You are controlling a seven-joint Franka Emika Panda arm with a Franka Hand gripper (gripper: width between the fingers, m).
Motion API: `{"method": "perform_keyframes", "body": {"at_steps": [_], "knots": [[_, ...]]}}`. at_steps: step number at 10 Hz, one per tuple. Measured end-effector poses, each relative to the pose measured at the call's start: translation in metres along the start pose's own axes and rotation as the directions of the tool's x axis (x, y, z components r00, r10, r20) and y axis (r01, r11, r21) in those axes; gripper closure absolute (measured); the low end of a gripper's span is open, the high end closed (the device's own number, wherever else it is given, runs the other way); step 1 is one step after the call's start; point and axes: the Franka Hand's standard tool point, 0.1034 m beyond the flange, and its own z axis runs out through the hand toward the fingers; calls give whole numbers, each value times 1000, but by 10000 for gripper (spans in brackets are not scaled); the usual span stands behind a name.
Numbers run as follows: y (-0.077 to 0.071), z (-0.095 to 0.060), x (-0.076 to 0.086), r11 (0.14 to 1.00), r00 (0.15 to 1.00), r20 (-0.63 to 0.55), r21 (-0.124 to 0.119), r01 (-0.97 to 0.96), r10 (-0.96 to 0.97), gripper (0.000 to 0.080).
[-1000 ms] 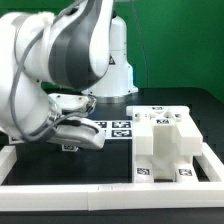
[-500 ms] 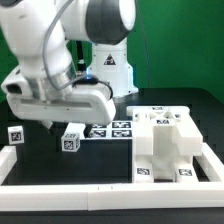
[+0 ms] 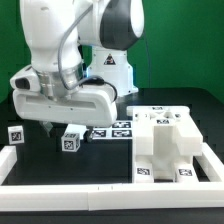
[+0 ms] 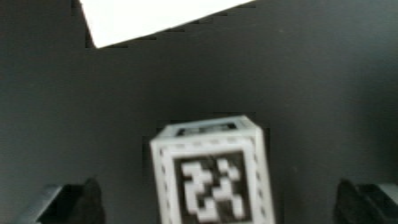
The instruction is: Assemble chair
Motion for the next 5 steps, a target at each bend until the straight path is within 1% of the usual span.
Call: {"method": "perform_keyframes", "body": {"at_steps": [1,2,3,4,5], "knots": [[1,4,0,1000,1000,-8,-6,3,-3,150],[2,6,0,1000,1000,-17,-7,3,-4,150],[3,6,0,1000,1000,-16,-2,-2,2,277],[3,6,0,1000,1000,-15,-3,-2,2,277],[3,6,0,1000,1000,-15,-3,-2,2,417]]}}
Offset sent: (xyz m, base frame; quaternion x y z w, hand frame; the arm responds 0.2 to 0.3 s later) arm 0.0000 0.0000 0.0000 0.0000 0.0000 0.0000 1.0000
